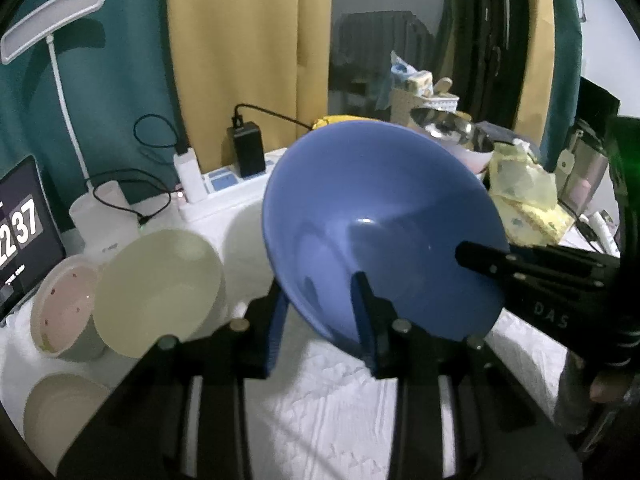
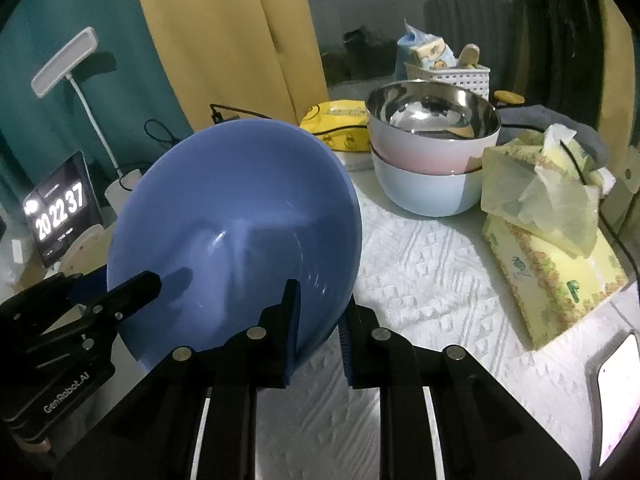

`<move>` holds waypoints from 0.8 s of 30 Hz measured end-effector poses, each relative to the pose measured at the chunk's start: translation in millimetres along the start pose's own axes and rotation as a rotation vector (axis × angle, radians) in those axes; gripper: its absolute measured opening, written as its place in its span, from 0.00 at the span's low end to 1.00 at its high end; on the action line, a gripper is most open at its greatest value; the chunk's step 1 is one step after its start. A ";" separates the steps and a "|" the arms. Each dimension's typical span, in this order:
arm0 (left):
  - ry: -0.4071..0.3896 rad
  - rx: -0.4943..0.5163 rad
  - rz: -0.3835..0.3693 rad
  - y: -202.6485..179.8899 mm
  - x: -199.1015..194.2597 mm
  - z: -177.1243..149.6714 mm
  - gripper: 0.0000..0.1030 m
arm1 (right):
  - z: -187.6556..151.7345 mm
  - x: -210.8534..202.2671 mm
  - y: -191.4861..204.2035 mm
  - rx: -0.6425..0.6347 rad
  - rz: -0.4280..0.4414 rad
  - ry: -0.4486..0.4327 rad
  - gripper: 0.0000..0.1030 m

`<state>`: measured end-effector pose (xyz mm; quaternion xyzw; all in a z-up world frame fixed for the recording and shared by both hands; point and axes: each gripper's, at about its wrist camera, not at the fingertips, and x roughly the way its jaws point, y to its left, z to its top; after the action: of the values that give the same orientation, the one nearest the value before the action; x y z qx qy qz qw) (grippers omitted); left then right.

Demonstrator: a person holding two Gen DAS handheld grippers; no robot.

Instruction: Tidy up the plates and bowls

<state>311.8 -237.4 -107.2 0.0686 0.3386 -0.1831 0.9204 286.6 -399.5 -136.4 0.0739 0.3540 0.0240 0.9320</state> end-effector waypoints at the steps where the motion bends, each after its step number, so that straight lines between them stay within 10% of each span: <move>1: -0.003 0.000 -0.001 0.2 -2.9 -0.5 0.32 | -0.2 -2.3 1.5 0.001 0.001 0.000 0.19; 24: -0.022 -0.056 -0.032 15.1 -80.7 -49.0 0.32 | -45.5 -62.9 46.0 -0.014 0.021 0.028 0.20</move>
<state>231.5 -187.7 -92.1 0.0357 0.3345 -0.1889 0.9226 209.7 -354.7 -121.6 0.0706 0.3659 0.0373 0.9272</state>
